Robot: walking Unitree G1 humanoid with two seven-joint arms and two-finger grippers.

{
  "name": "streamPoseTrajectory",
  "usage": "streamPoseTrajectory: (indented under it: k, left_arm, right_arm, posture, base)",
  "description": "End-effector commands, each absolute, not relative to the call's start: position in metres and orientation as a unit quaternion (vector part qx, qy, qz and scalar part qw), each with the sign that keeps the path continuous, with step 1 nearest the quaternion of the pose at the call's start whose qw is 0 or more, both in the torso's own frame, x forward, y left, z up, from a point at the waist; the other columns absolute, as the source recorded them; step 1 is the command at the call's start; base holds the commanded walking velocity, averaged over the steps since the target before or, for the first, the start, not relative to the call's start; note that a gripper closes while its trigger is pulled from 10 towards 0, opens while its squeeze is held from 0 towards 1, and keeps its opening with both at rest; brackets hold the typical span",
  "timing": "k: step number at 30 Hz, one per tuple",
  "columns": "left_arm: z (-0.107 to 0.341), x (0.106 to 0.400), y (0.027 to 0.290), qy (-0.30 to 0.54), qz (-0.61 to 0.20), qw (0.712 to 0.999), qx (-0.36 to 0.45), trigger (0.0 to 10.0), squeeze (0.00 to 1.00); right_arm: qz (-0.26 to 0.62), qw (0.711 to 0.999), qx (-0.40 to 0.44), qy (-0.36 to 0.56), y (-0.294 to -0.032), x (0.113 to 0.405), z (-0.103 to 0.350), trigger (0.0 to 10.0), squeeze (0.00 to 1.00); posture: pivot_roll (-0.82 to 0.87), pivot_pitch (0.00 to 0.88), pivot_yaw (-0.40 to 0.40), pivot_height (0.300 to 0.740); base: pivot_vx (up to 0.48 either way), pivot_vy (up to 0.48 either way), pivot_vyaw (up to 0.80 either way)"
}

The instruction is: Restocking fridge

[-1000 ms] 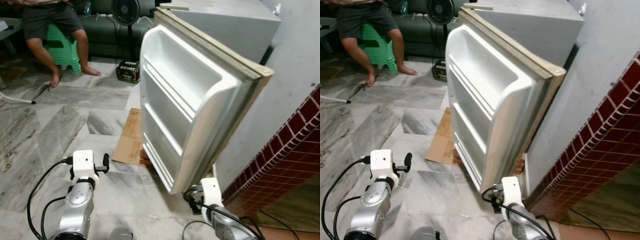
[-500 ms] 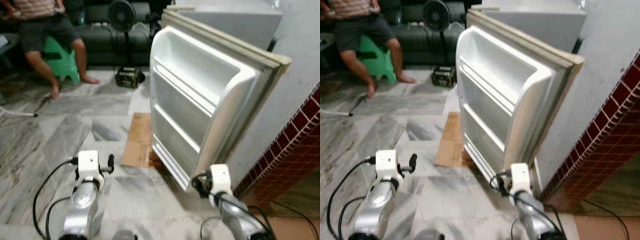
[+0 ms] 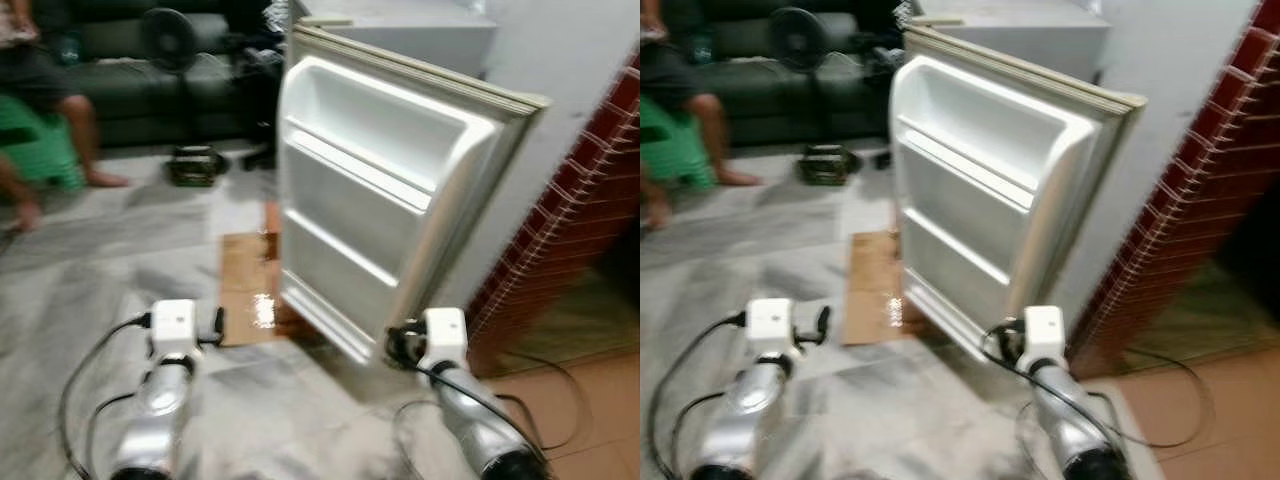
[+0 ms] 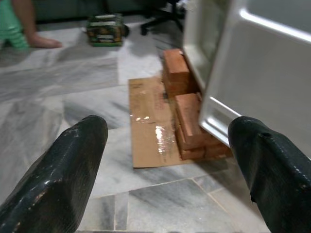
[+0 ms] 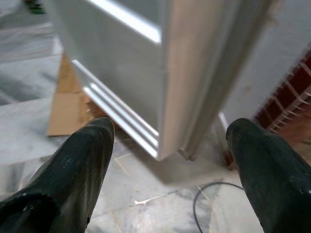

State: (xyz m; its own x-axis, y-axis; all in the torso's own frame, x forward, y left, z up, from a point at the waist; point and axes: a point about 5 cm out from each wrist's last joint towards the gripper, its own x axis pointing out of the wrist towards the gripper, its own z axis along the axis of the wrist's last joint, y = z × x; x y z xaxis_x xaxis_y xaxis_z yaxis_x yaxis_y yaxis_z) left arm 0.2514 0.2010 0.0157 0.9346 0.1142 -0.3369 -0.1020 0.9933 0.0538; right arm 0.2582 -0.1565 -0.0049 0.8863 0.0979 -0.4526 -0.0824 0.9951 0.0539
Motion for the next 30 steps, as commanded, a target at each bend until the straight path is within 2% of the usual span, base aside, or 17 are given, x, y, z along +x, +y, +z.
streamPoseTrajectory:
  k: [1, 30]
  left_arm:
    - [0.0168, 0.2547, 0.1945, 0.173, 0.047, 0.984, 0.013, 10.0, 0.00]
    - [0.0167, 0.2552, 0.1939, 0.170, 0.043, 0.984, 0.012, 10.0, 0.00]
  right_arm:
    - [0.017, 0.997, 0.006, 0.076, -0.1798, 0.2969, 0.0541, 10.0, 0.00]
    - [0.020, 0.997, 0.009, 0.075, -0.1781, 0.2970, 0.0532, 10.0, 0.00]
  posture:
    - [0.02, 0.014, 0.019, 0.740]
    - [0.02, 0.012, 0.020, 0.740]
  base:
    - [0.000, 0.480, -0.41]
    - [0.000, 0.480, 0.00]
